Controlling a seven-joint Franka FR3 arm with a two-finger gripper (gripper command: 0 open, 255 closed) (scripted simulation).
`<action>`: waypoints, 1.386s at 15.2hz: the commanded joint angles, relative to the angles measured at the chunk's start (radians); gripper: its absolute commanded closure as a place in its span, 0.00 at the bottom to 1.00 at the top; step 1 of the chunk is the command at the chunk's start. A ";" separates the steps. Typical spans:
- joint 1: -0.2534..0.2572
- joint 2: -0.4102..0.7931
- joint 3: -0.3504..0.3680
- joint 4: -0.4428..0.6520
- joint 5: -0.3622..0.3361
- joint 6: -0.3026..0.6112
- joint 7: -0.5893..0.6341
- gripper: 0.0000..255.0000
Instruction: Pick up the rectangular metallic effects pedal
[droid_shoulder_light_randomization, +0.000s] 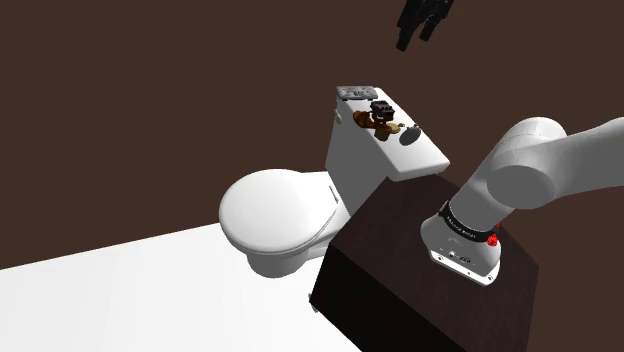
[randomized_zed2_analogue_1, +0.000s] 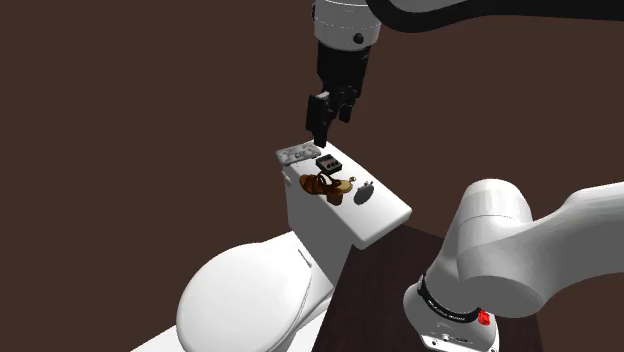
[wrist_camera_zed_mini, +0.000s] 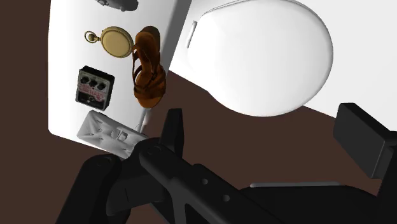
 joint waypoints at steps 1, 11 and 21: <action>0.000 0.000 0.000 0.000 0.000 0.000 0.000 0.00; -0.043 0.227 -0.227 -0.006 -0.046 0.156 -0.210 0.00; -0.057 0.573 -0.434 0.104 0.012 0.286 -0.454 0.00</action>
